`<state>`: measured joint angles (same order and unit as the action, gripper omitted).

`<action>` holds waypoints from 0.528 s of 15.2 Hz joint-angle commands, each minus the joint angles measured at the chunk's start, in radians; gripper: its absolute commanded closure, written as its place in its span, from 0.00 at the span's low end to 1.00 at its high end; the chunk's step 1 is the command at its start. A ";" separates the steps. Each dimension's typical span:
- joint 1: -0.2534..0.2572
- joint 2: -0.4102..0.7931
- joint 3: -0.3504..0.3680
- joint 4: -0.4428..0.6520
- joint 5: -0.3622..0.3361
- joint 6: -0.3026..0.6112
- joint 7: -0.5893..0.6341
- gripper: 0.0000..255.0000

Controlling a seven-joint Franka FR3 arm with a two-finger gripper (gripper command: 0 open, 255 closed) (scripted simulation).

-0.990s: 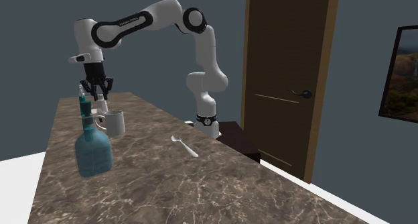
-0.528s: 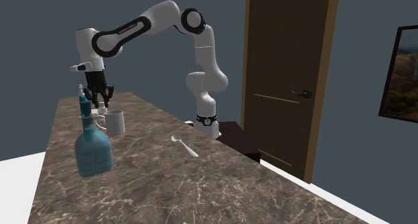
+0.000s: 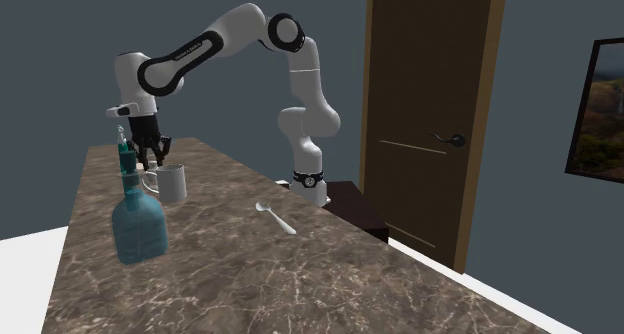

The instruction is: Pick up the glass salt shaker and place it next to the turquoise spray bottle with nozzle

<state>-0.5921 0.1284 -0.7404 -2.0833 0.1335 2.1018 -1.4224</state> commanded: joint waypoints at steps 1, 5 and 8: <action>0.000 0.000 0.000 -0.001 0.000 0.002 0.000 1.00; 0.000 0.000 0.000 -0.001 0.000 0.002 0.000 1.00; 0.000 0.000 0.000 -0.001 0.000 0.002 0.000 0.00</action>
<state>-0.5921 0.1284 -0.7403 -2.0845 0.1338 2.1034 -1.4225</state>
